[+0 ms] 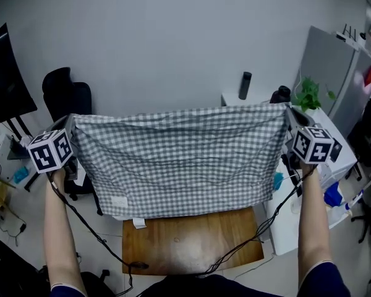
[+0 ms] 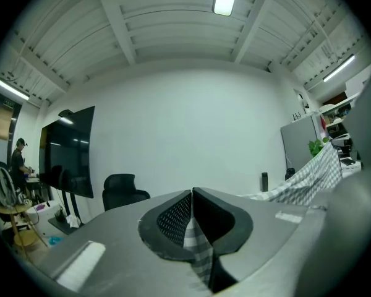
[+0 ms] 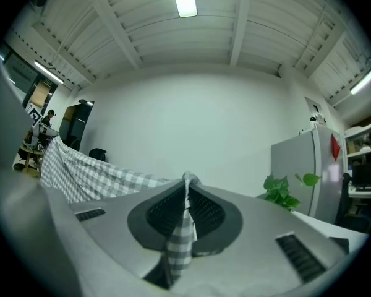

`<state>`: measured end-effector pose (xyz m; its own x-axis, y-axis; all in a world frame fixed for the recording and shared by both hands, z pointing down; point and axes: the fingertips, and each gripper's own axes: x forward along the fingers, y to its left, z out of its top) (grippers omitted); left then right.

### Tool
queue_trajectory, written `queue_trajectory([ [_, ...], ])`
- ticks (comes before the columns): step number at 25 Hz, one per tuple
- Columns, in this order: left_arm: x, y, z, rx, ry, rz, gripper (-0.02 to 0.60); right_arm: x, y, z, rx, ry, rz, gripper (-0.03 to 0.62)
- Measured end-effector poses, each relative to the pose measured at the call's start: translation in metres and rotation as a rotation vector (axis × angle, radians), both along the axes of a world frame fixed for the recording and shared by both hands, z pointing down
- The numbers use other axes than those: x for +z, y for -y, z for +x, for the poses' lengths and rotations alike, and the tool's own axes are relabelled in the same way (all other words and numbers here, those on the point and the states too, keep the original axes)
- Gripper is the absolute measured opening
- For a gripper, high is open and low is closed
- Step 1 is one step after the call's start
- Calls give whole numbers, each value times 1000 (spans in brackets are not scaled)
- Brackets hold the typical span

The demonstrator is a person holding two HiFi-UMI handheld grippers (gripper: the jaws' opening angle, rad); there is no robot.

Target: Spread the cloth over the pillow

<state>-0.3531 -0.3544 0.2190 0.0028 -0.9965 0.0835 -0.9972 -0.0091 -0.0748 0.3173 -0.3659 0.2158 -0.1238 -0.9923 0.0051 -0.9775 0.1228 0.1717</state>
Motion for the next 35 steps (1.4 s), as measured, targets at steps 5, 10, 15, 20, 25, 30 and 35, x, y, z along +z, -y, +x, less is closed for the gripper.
queue_trajectory([
  [5,16,30,-2,13,14,-33,20,11,24,-6,21,-29,-24,26],
  [10,37,55,-1,30,20,-74,20,30,44,-8,37,-45,-61,25],
  [15,60,81,0,21,17,-111,20,48,68,-9,28,-41,-90,25],
  [20,83,98,-1,-12,-1,-144,20,69,94,-14,3,-36,-126,25],
  [25,107,111,2,-31,2,-190,20,93,117,-18,-11,-38,-169,25],
  [30,126,126,1,-43,8,-216,20,112,134,-20,-9,-44,-201,24],
  [35,145,141,7,-42,5,-239,20,131,146,-25,-8,-52,-229,23],
])
